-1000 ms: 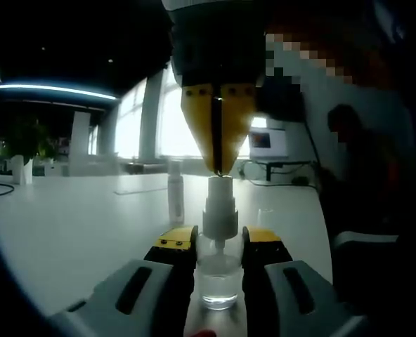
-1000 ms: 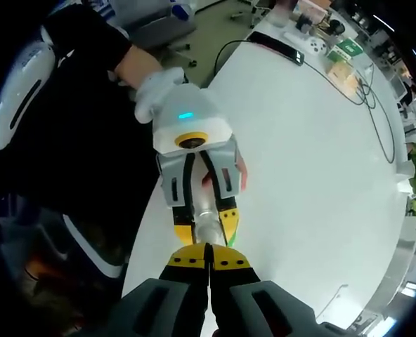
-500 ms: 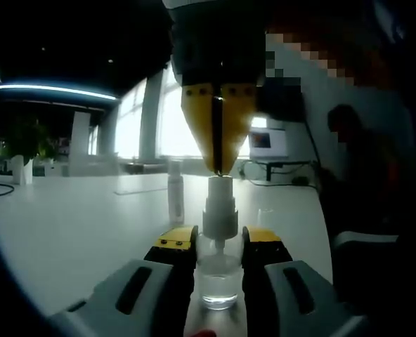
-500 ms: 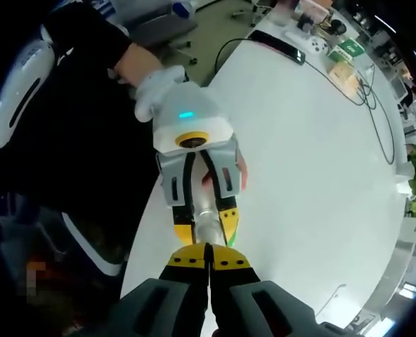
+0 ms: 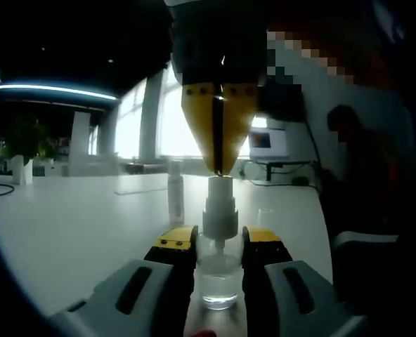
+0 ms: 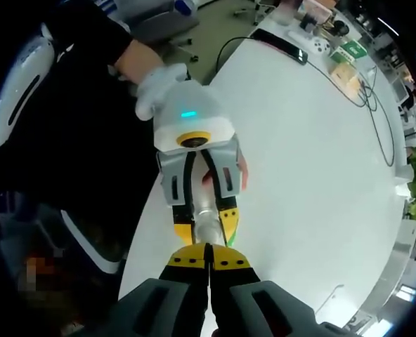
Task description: Clamp pump bottle remove cover press pump head put on cover
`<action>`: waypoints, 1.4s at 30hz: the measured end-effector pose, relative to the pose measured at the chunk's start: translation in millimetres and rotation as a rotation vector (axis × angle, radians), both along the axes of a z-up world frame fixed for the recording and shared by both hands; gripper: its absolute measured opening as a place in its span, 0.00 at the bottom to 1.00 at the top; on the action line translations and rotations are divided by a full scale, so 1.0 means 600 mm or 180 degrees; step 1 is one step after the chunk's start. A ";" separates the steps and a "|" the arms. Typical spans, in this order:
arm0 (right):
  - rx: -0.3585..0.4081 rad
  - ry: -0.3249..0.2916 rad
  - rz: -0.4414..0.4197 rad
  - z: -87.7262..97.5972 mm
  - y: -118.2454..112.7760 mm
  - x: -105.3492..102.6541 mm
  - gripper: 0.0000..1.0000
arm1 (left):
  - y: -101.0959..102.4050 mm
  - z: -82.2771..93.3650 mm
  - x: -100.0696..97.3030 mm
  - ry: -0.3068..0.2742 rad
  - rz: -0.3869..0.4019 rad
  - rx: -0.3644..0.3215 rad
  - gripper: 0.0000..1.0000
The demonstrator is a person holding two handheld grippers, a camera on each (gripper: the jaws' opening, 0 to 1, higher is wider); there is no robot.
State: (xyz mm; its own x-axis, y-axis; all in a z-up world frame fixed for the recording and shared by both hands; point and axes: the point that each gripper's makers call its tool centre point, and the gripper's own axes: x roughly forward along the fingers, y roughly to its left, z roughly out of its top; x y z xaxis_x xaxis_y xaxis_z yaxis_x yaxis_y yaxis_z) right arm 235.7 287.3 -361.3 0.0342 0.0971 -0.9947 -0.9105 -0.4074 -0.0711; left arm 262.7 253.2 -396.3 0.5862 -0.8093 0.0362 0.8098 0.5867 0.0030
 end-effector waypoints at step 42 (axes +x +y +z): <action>-0.0081 0.0036 -0.0005 -0.001 0.001 0.000 0.00 | 0.000 0.000 -0.001 -0.0004 -0.0002 0.0000 0.16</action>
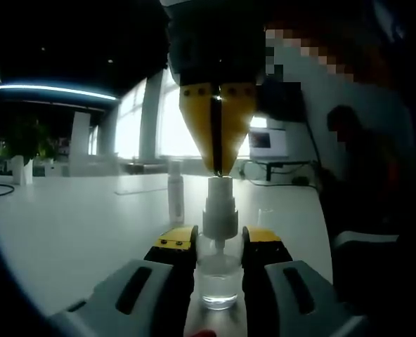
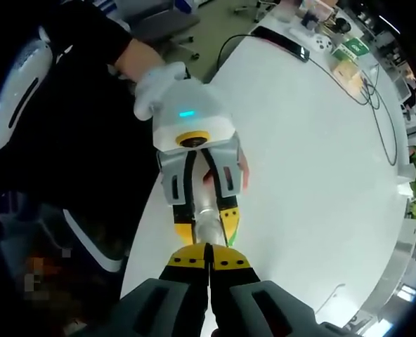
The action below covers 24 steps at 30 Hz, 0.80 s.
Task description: Clamp pump bottle remove cover press pump head put on cover
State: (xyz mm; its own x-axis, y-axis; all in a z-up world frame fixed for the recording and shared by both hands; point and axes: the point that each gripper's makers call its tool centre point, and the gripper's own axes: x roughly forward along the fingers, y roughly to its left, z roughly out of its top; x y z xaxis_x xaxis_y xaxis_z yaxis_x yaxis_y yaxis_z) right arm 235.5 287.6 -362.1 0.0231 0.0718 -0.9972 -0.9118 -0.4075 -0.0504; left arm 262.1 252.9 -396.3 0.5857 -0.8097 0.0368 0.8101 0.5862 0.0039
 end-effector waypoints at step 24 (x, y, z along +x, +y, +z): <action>-0.0014 -0.0026 -0.0001 0.000 -0.001 0.000 0.00 | -0.001 0.001 -0.001 -0.0004 0.0001 0.0002 0.16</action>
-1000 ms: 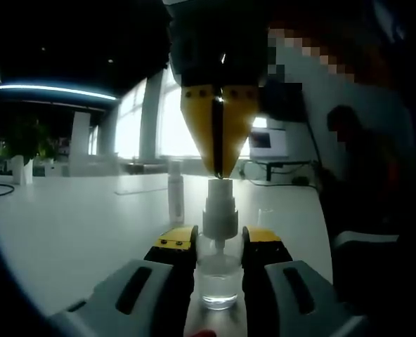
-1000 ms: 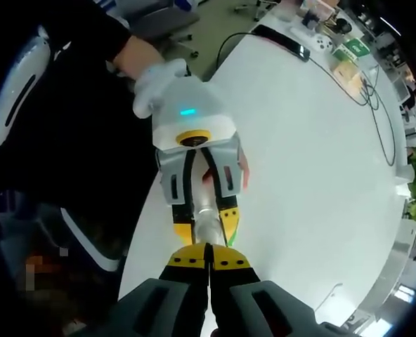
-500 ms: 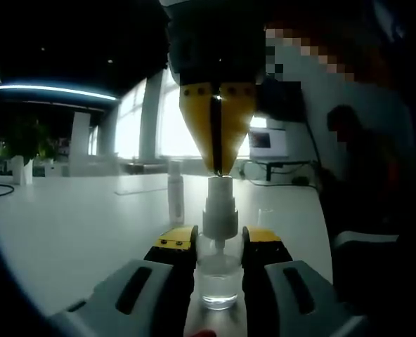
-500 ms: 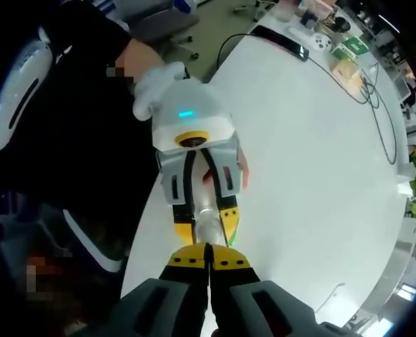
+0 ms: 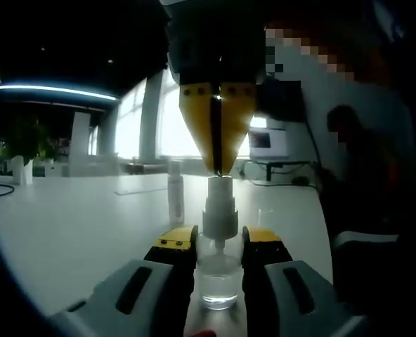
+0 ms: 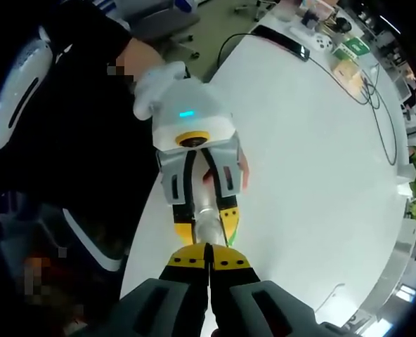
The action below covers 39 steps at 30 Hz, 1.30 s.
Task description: Clamp pump bottle remove cover press pump head put on cover
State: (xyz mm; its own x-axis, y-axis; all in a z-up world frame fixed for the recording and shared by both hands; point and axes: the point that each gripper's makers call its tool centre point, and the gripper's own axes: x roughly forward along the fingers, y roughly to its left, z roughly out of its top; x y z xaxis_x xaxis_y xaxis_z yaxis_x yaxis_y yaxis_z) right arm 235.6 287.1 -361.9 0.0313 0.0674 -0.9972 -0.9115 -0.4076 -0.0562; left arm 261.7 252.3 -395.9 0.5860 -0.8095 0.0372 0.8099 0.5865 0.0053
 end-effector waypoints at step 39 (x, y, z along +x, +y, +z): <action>0.0030 -0.0014 -0.0029 -0.006 -0.001 0.001 0.00 | 0.000 -0.001 0.001 0.0001 -0.0001 0.0001 0.16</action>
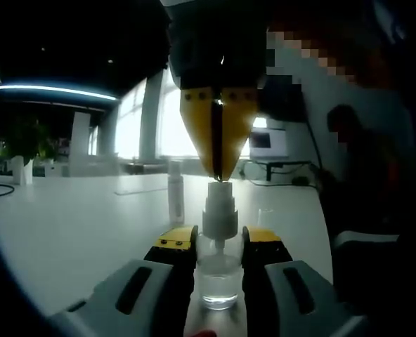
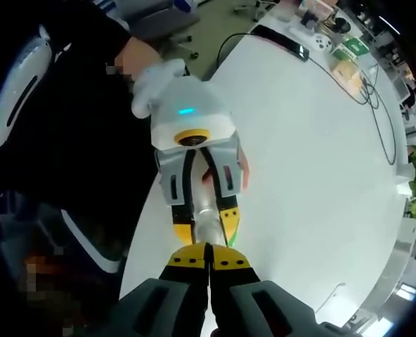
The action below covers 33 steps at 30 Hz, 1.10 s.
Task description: Clamp pump bottle remove cover press pump head put on cover
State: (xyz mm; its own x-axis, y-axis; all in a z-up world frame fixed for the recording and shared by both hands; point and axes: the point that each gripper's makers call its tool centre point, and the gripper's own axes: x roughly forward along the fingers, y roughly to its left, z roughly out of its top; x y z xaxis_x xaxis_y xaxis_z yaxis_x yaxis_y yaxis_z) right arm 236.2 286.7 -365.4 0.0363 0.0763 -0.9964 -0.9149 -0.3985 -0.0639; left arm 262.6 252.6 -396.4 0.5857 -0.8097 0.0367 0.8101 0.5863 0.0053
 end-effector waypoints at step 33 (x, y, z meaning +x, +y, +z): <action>0.0016 0.0045 -0.0033 0.006 -0.001 0.000 0.00 | -0.001 0.000 0.000 -0.0004 -0.0006 0.0000 0.16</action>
State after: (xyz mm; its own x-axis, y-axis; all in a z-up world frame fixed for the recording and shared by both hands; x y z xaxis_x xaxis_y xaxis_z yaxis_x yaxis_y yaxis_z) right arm 236.1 285.9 -361.8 0.0230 0.0810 -0.9964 -0.9198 -0.3888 -0.0528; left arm 262.8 252.3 -396.6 0.5840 -0.8109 0.0374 0.8113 0.5846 0.0061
